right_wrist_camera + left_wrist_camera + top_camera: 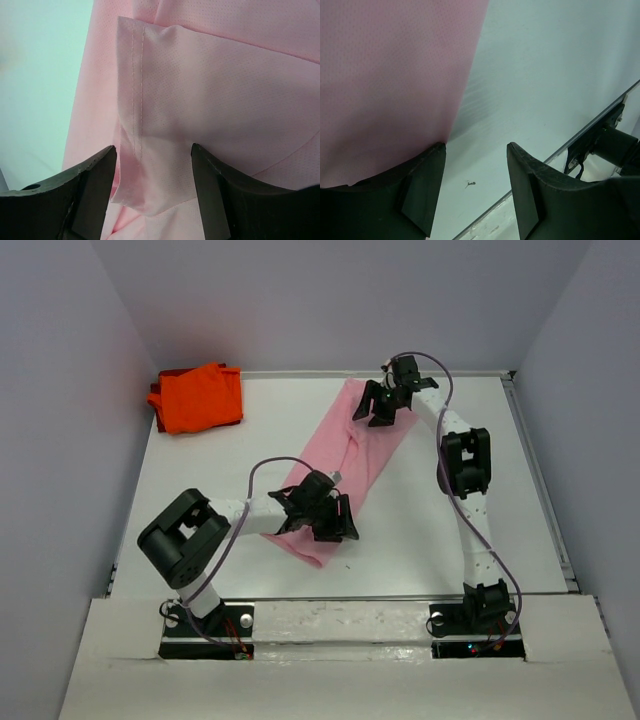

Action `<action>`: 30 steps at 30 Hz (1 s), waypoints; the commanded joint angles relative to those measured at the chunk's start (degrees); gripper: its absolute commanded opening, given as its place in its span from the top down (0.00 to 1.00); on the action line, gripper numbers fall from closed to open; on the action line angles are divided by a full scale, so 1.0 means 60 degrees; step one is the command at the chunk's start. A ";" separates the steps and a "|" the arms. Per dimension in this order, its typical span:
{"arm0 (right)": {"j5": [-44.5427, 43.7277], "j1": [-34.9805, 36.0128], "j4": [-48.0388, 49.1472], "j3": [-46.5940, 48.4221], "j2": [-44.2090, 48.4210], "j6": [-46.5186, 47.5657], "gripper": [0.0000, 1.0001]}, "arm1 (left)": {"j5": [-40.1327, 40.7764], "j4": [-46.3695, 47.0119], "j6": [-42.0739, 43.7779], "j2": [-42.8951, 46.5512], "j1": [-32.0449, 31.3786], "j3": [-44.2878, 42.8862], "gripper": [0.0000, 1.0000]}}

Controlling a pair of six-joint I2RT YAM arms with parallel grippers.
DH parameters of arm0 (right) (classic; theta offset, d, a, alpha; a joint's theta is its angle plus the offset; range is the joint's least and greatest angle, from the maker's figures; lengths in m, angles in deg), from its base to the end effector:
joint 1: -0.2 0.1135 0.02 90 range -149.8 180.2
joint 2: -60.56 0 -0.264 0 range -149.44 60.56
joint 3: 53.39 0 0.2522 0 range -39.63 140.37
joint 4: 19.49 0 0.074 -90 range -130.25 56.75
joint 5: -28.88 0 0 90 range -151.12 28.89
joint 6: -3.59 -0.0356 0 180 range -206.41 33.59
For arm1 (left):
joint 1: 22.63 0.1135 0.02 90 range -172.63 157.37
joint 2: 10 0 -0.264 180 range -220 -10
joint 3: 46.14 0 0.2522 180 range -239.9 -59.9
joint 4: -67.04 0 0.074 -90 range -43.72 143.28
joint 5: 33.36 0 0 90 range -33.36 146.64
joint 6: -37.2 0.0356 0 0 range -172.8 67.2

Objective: Fold and stack the t-shirts
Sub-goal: Rotate the tshirt 100 degrees

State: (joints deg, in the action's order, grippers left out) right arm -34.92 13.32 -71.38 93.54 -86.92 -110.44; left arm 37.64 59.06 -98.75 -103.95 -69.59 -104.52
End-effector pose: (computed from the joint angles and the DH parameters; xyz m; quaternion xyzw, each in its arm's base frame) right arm 0.5412 0.1423 0.1690 0.0150 0.9249 0.3033 0.2289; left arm 0.2109 -0.2428 0.1560 0.0731 0.9058 -0.3864 0.1580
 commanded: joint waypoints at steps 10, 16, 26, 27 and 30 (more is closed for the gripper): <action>-0.0880 0.0156 -0.0003 -0.0792 0.3642 0.0842 0.28 | 0.1892 -0.3814 0.2165 0.0747 0.0119 -0.5985 0.34; -0.1274 0.1031 0.0231 -0.3215 0.5636 0.1001 0.28 | 0.1457 -0.4348 0.2197 0.0950 0.1901 -0.8295 0.34; -0.2459 0.3919 0.1841 -0.8798 0.8085 0.0667 0.27 | 0.2629 -0.1862 0.3267 0.2167 0.5423 -0.4756 0.32; -0.2520 0.4138 0.2003 -0.9081 0.8129 0.0578 0.28 | 0.2205 -0.1553 0.3178 0.2153 0.5526 -0.4475 0.32; -0.2593 0.4988 0.2502 -0.9857 0.8072 0.0285 0.27 | 0.1367 -0.1038 0.2870 0.1891 0.5848 -0.3668 0.32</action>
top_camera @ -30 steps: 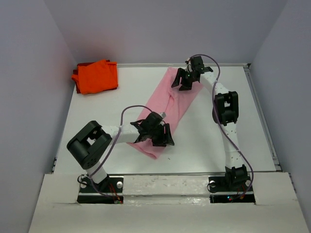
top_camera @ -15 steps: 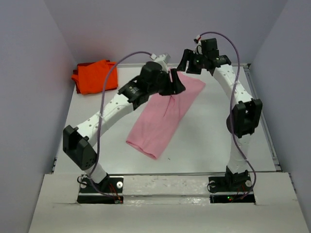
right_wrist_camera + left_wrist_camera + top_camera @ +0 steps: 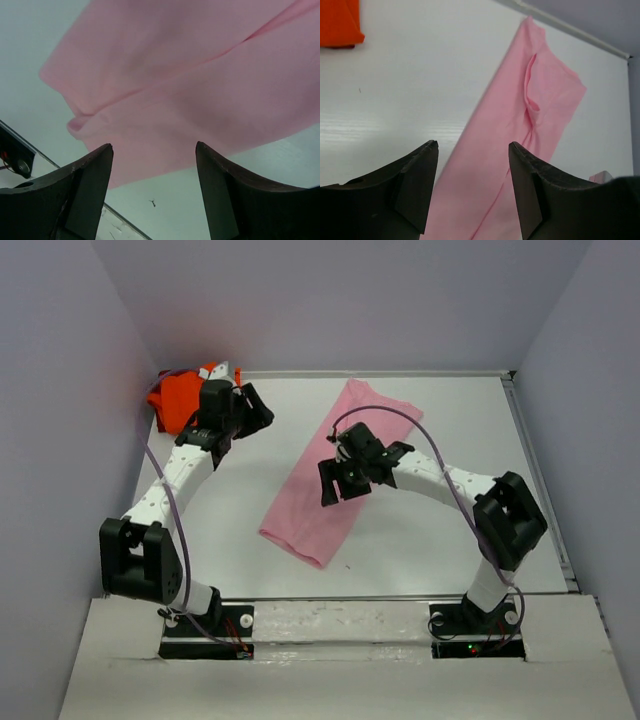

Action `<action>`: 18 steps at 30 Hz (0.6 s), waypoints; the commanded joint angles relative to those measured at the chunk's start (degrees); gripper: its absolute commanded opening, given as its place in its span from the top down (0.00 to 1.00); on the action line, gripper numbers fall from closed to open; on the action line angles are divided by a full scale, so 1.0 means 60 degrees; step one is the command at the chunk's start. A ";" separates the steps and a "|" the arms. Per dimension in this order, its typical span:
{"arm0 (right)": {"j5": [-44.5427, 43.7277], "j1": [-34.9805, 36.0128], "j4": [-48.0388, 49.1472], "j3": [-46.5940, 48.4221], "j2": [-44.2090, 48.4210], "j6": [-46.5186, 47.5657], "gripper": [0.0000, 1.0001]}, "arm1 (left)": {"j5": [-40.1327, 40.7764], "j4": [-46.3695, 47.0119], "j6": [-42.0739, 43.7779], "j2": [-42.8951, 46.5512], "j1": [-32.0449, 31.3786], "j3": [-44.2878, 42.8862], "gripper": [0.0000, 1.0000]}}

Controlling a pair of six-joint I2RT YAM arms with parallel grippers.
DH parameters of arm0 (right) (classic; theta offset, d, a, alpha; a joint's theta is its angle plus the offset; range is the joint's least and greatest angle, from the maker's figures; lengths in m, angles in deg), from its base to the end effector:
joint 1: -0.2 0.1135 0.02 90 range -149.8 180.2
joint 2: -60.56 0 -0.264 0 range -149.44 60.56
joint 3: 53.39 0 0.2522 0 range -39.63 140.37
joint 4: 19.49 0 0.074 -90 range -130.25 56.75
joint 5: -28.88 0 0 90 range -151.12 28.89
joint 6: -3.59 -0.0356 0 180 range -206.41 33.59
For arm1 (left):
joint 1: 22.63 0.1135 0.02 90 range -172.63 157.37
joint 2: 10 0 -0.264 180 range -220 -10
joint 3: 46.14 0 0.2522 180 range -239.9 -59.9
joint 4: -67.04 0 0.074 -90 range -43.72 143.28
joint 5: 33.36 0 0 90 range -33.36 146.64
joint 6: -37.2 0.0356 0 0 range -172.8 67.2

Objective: Fold and stack the t-shirts
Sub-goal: Rotate the tshirt 100 degrees

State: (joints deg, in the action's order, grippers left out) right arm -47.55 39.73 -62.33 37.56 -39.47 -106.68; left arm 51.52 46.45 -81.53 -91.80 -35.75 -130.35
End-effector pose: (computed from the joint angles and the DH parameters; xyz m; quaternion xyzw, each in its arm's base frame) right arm 0.2893 0.2496 0.2482 -0.1950 0.9190 0.2583 0.2252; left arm 0.3288 -0.0799 0.3513 -0.0839 0.8052 -0.2431 0.5344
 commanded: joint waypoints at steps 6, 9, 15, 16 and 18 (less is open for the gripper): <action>-0.0708 0.1876 0.1155 -0.0502 -0.0451 -0.0839 0.27 | -0.2336 0.1607 -0.0382 -0.0706 0.0605 0.1255 0.32; -0.0678 0.2288 0.1082 0.0025 -0.0774 -0.1045 0.27 | -0.3085 0.1491 -0.0455 -0.1013 0.0810 0.1064 0.32; -0.0562 0.3093 0.0789 0.0991 -0.1785 -0.1309 0.27 | -0.3628 0.1651 -0.0690 -0.1235 0.1338 0.1225 0.33; -0.0547 0.3095 0.0804 0.1007 -0.1989 -0.1367 0.27 | -0.3599 0.1622 -0.0647 -0.1220 0.1367 0.1225 0.33; -0.0532 0.3182 0.0804 0.0978 -0.2151 -0.1455 0.27 | -0.3395 0.1519 -0.0558 -0.1148 0.1367 0.1196 0.33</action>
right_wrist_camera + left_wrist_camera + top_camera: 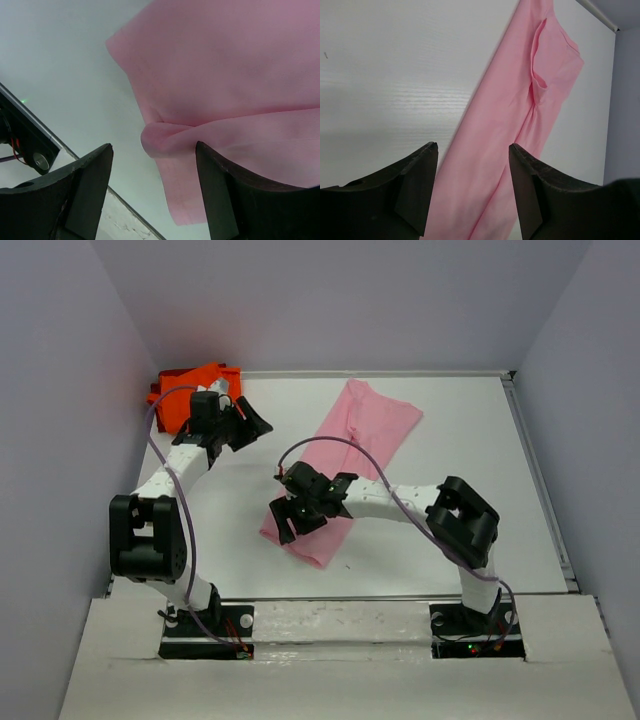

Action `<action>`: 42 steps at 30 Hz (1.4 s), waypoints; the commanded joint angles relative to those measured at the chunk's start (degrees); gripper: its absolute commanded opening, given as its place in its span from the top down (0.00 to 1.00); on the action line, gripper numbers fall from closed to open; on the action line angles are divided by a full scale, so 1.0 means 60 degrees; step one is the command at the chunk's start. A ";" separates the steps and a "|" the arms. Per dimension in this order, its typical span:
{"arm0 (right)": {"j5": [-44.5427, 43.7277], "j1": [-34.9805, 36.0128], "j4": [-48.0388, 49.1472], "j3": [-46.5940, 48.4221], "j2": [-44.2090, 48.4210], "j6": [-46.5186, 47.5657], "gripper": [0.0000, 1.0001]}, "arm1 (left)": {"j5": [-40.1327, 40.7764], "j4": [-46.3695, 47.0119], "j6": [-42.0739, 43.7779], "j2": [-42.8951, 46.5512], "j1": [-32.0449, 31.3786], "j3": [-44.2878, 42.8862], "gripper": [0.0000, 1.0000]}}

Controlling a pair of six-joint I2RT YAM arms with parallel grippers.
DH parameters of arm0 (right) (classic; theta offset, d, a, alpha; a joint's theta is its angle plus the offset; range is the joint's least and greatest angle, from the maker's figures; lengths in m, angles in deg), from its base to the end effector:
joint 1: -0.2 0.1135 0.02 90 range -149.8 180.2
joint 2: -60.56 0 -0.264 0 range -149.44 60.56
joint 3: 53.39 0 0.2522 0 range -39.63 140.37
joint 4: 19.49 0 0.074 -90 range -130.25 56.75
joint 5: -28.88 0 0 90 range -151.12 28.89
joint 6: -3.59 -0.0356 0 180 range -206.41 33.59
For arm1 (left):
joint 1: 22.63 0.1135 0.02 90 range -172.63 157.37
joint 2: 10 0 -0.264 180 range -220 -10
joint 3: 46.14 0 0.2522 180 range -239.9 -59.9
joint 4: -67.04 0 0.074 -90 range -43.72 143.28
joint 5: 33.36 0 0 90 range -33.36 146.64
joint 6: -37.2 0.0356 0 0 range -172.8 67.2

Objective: Fold and stack the t-shirts
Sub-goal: Rotate the tshirt 100 degrees

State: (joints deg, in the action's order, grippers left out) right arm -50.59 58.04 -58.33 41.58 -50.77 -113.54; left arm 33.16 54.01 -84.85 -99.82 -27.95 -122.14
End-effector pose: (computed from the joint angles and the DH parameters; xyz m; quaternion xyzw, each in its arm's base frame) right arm 0.2182 0.3592 0.1989 -0.2781 0.9090 0.2657 0.1605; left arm 0.3564 -0.0474 0.2691 -0.0892 0.8362 -0.3285 0.4301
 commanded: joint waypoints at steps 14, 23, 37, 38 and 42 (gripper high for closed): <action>-0.0216 0.0130 0.0737 -0.2048 0.0141 -0.0736 0.28 | 0.0443 -0.0078 0.0332 0.0541 0.0081 -0.0291 0.33; -0.0699 0.0130 0.0636 -0.4261 0.1823 -0.1175 0.28 | 0.0443 -0.0093 0.0332 0.0395 0.0081 -0.0277 0.33; -0.2471 0.0130 -0.0903 -0.6473 0.3889 -0.1966 0.27 | 0.0238 -0.0005 0.0215 0.0176 0.0052 -0.0145 0.33; -0.2515 0.0130 -0.0946 -0.6619 0.4037 -0.2112 0.27 | 0.0121 -0.0005 0.0201 0.0146 0.0038 -0.0145 0.33; -0.2457 0.0130 -0.1151 -0.7132 0.4725 -0.2858 0.27 | 0.0003 0.0083 0.0142 0.0044 0.0008 -0.0115 0.33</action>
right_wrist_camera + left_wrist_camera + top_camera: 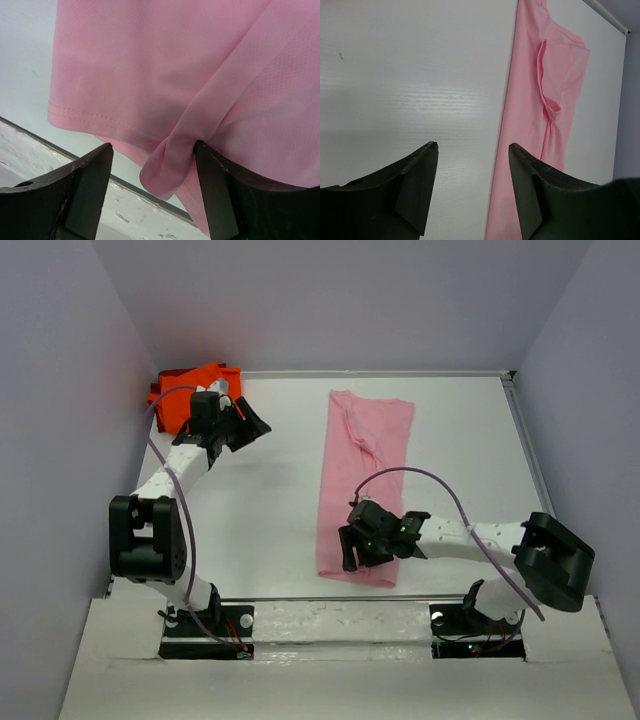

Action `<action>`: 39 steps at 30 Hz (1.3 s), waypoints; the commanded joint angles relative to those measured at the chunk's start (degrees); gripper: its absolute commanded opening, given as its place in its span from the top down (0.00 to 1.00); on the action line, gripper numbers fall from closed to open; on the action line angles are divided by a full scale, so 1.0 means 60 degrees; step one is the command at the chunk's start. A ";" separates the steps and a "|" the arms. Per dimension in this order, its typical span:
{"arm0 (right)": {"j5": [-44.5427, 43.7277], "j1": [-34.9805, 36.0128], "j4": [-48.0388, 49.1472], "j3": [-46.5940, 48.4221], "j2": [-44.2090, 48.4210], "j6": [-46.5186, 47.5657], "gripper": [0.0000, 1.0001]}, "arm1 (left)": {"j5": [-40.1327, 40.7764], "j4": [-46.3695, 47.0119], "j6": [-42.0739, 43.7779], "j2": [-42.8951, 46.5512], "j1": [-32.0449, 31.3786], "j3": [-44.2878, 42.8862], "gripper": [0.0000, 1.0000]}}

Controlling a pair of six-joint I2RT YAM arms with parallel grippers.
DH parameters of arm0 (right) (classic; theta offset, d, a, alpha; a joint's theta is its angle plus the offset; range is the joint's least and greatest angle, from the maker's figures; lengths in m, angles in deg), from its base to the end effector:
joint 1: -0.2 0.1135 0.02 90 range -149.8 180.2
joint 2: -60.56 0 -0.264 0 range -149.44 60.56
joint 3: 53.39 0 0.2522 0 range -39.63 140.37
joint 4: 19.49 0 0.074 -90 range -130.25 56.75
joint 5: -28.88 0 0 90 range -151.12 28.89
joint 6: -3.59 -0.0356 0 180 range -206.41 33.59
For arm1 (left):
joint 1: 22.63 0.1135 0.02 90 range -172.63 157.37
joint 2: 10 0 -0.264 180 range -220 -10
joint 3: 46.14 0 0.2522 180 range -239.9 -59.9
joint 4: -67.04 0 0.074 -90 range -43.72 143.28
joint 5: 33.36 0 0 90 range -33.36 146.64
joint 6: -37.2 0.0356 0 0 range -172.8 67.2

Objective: Fold and stack the t-shirts
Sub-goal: Rotate the tshirt 100 degrees

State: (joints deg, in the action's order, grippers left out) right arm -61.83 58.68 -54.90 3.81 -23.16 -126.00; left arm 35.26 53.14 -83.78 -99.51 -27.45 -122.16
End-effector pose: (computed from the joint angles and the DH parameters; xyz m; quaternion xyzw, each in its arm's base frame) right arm 0.1407 0.2285 0.1666 -0.1577 0.9572 0.1792 0.1635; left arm 0.3558 -0.0430 0.2694 -0.0961 0.8396 -0.3077 0.4371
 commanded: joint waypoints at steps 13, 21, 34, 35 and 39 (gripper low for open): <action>-0.2428 0.0024 -0.3700 0.1647 0.1094 -0.0200 0.26 | -0.0303 0.0200 0.0037 0.0124 -0.0105 -0.0126 0.33; -0.3530 -0.1158 -0.3614 0.5209 -0.1191 0.1514 0.25 | -0.0273 0.0199 0.0081 0.0154 -0.0134 -0.0112 0.33; -0.2694 -0.4911 -0.1987 0.6130 -0.2303 0.2833 0.25 | 0.0473 -0.0416 0.0578 0.0154 -0.1628 -0.0434 0.33; -0.2709 -0.4999 -0.1973 0.6511 -0.2915 0.3023 0.25 | 0.0532 -0.0445 0.0608 0.0154 -0.1657 -0.0434 0.33; -0.2460 -0.5205 -0.2353 0.8722 -0.4836 0.3728 0.25 | 0.0459 -0.0460 0.0623 0.0080 -0.1672 -0.0463 0.33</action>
State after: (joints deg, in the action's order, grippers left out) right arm -78.70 26.87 -71.05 47.13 -45.52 -108.71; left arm 37.75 50.52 -81.46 -100.17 -37.90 -122.40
